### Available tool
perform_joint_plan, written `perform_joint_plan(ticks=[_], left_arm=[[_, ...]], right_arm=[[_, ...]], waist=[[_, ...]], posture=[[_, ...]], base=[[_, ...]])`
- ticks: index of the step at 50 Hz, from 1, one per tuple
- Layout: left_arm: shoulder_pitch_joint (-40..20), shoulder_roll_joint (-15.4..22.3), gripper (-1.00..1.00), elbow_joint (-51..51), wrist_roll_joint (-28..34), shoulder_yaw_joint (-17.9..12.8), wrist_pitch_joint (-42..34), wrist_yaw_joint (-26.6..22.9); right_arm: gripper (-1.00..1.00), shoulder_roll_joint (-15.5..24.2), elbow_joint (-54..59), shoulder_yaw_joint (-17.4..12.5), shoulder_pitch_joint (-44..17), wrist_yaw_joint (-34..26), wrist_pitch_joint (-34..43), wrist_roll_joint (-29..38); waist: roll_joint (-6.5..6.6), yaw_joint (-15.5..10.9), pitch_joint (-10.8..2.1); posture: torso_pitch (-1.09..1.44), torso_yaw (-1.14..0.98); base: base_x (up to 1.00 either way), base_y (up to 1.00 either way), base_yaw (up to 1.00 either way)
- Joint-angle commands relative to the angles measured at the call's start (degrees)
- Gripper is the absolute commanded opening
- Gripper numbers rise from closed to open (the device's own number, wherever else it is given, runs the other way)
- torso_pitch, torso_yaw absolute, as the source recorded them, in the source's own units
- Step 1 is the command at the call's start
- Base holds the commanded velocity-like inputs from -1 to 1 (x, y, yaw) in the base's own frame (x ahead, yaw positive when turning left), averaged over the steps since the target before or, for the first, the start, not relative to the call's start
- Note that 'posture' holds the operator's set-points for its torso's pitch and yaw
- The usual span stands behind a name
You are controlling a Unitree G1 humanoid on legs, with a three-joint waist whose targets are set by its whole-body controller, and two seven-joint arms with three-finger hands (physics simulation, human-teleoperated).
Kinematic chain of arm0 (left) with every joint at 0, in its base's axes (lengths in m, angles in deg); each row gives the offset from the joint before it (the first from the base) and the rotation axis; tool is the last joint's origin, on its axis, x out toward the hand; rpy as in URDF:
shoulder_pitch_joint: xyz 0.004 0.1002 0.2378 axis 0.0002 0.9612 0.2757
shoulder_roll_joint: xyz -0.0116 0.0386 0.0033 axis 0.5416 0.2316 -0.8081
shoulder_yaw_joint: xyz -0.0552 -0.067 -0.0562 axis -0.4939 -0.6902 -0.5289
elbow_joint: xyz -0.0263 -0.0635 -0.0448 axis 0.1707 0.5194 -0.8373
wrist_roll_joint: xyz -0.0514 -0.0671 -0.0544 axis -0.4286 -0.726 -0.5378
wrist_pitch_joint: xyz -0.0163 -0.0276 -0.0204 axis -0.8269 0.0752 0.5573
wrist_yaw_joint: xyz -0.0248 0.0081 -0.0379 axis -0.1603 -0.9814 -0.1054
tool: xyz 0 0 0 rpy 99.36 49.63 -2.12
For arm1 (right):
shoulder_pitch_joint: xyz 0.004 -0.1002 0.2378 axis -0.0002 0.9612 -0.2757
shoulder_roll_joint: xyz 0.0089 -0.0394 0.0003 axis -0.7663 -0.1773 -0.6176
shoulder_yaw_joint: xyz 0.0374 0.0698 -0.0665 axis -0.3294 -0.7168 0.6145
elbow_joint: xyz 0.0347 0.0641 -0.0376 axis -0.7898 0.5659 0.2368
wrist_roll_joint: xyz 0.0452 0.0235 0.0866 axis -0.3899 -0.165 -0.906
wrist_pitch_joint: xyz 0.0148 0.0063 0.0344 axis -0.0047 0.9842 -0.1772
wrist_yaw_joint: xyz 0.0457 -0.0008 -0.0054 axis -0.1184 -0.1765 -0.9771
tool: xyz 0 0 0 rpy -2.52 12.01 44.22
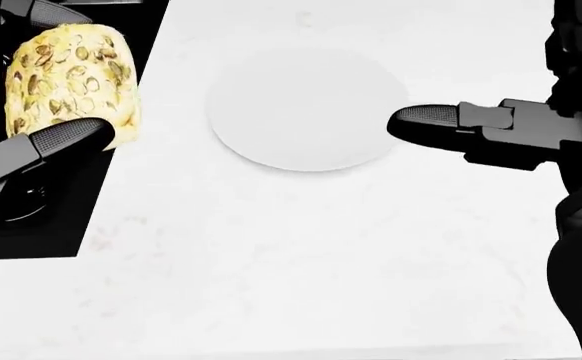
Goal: Place the pastries on the plates.
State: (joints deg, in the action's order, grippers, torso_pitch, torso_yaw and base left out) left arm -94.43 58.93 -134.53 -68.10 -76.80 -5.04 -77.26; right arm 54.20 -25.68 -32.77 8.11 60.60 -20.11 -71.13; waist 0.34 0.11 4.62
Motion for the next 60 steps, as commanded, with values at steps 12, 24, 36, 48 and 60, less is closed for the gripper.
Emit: perform_joint_plan(ticks=[12, 24, 36, 48, 60], left_arm=[[0.1, 0.5, -1.0, -1.2, 0.8, -1.1, 2.2, 0.3], [0.1, -0.1, -1.0, -1.1, 2.1, -0.5, 2.3, -0.2], [-1.2, 0.4, -1.0, -1.4, 1.6, -0.8, 1.2, -0.3], [-1.3, 0.7, -1.0, -2.0, 1.2, -0.9, 0.3, 0.1], [-0.8, 0.3, -1.0, -1.7, 1.5, -0.7, 1.2, 0.1]], right_arm=[[1.0, 0.8, -1.6, -1.0, 0.1, 3.5, -2.6, -5.5], [1.0, 1.4, 0.0, 0.3, -0.1, 3.1, -2.8, -2.6], [1.0, 1.8, -0.5, 0.3, -1.3, 1.3, -1.3, -1.4], [1.0, 1.4, -1.9, -0.7, -0.5, 1.6, -1.9, -1.9], [1.0, 1.5, -2.0, -0.6, -0.3, 2.4, -1.8, -2.5]], waist=[[1.5, 0.8, -1.34], [-2.29, -0.9, -0.37], [4.16, 0.0, -0.21], [-1.18, -1.0, -0.78], [-0.49, 0.0, -1.16]], posture=[[0.05, 0.0], [0.05, 0.0], [0.05, 0.0], [0.05, 0.0], [0.05, 0.0]], base=[[0.0, 0.0, -0.34], [0.0, 0.0, -0.18], [0.3, 0.0, 0.0], [0.2, 0.0, 0.0], [0.0, 0.0, 0.0]])
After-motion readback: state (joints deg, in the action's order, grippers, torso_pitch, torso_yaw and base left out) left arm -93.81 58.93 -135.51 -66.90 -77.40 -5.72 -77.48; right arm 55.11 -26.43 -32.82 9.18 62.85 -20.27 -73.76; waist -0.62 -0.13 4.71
